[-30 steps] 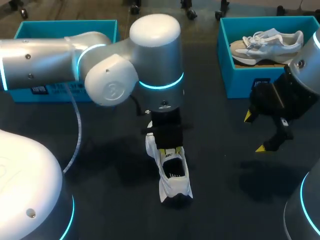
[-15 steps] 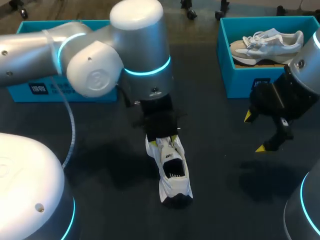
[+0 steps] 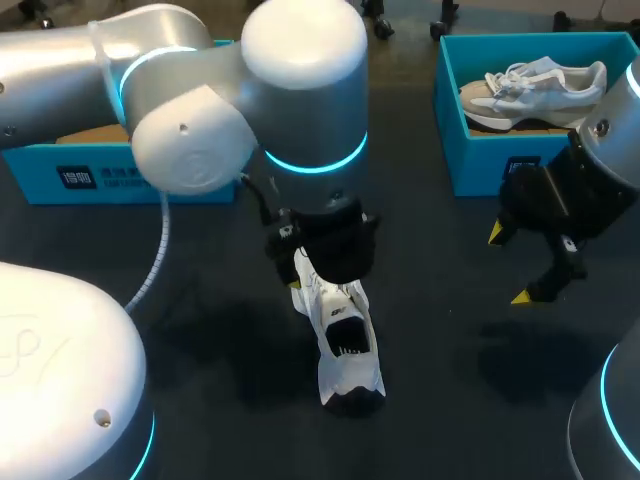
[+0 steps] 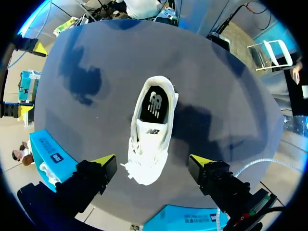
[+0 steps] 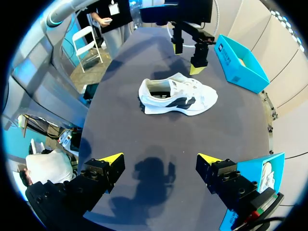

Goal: Take the shoe out of the shoebox, open the shoe tongue, remove and reinsert the insole, then place the shoe into the shoebox

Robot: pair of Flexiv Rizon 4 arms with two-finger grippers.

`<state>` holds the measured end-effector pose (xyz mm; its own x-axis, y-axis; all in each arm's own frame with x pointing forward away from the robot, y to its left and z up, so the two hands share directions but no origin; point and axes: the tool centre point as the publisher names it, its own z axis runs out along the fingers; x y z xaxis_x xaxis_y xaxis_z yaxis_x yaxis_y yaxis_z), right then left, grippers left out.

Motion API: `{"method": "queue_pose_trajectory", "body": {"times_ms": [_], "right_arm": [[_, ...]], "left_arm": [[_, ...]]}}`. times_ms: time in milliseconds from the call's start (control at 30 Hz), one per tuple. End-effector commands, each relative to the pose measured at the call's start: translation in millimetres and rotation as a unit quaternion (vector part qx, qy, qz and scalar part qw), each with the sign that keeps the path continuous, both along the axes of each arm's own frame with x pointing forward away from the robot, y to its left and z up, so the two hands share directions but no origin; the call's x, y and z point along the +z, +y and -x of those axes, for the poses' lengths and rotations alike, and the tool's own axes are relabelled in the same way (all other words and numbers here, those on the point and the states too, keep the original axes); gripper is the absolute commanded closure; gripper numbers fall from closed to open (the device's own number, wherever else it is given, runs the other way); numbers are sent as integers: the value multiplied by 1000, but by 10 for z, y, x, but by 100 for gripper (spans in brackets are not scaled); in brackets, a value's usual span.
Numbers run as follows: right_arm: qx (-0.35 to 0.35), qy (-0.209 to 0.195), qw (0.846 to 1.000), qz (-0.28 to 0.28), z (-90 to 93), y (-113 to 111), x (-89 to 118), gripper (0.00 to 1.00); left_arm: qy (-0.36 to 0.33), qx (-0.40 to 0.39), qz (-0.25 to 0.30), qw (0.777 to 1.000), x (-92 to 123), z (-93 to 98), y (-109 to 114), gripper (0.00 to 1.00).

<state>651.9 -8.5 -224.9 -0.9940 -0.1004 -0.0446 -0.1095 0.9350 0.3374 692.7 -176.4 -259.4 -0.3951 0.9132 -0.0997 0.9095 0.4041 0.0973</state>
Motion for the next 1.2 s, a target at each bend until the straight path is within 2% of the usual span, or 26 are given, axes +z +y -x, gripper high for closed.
{"method": "queue_pose_trajectory", "body": {"times_ms": [33, 133, 200, 233, 600, 667, 733, 767, 800, 900, 1067, 1200], "right_arm": [[1, 1, 1000, 1, -11, 9, -14, 0], [1, 1, 1000, 1, -11, 9, -14, 0], [1, 1, 1000, 1, -11, 9, -14, 0], [1, 1, 1000, 1, -11, 9, -14, 0], [1, 1, 1000, 1, -11, 9, -14, 0], [1, 1, 1000, 1, -11, 9, -14, 0], [1, 1, 1000, 1, -11, 9, -14, 0], [1, 1, 1000, 1, -11, 9, -14, 0], [1, 1, 1000, 1, -11, 9, -14, 0], [1, 1, 1000, 1, -11, 9, -14, 0], [1, 1, 1000, 1, -11, 9, -14, 0], [1, 1, 1000, 1, -11, 9, -14, 0]], "left_arm": [[29, 30, -10, 999, -29, -4, 32, 0], [67, 97, -28, 993, -21, 58, 4, 0], [148, 199, -86, 965, 39, 69, -50, 0], [116, 286, -131, 942, 61, 126, -97, 0], [116, 286, -131, 942, 61, 126, -97, 0], [152, 328, -144, 921, -15, 158, -170, 0], [178, 370, -143, 901, -70, 264, -201, 0], [175, 377, -142, 898, -81, 296, -201, 0], [177, 407, -132, 887, -111, 447, -202, 0], [155, 435, -94, 882, -149, 717, -177, 0], [124, 501, -40, 856, -179, 867, -168, 0], [111, 512, -23, 851, -209, 938, -136, 0]]}}
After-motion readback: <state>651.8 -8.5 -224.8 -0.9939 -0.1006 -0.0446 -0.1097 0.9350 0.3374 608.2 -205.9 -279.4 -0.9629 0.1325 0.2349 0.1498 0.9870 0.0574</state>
